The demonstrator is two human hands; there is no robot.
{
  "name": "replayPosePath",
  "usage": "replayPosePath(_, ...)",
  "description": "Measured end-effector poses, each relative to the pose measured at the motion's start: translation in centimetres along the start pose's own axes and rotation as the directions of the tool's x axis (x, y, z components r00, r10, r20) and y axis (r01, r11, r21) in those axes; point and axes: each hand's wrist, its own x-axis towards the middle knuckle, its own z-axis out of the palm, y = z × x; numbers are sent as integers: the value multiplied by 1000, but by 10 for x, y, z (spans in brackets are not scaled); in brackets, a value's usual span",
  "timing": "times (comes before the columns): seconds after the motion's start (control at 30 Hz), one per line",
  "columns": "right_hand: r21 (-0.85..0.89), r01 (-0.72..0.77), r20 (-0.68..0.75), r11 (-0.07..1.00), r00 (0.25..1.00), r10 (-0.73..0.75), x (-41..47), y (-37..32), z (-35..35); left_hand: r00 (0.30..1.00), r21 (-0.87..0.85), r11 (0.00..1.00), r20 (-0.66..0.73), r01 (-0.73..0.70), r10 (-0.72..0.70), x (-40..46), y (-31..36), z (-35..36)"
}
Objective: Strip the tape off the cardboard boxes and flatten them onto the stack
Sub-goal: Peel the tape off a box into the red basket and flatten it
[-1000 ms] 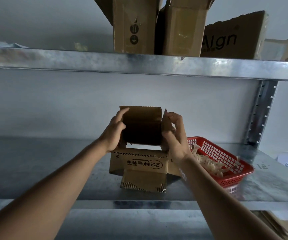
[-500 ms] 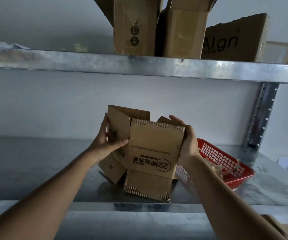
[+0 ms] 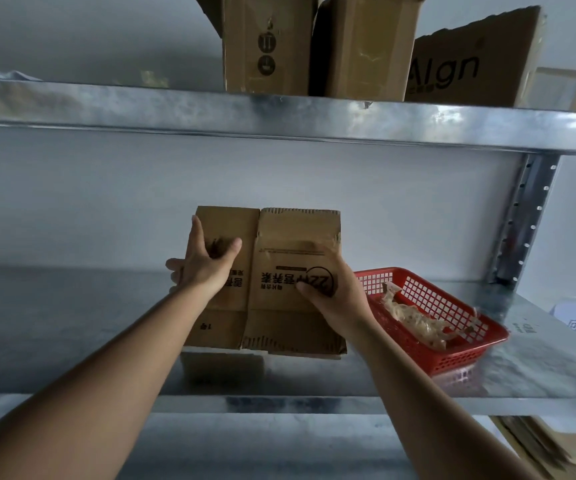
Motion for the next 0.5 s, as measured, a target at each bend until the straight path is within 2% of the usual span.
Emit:
replayPosePath(0.07, 60, -59, -7, 996, 998, 59, 1, 3, 2, 999, 58, 998, 43, -14, 12, 2, -5, -3)
replayPosePath(0.17, 235, -120, 12, 964, 993, 121, 2, 8, 2, 989, 178, 975, 84, -135, 122, 1, -14, -9)
replayPosePath(0.23, 288, -150, 42, 946, 989, 144, 2, 5, 3, 976, 251, 945, 107, -209, 187, 2, -23, -12)
replayPosePath(0.33, 284, -160, 44, 945, 987, 154, -2, 2, 5, 941, 333, 881, 148, -336, 304, 1, -38, -16)
replayPosePath(0.5, 266, -162, -34, 950, 984, 177, -16, -2, 16, 859, 375, 773, 203, -511, 470, -5, -52, -25)
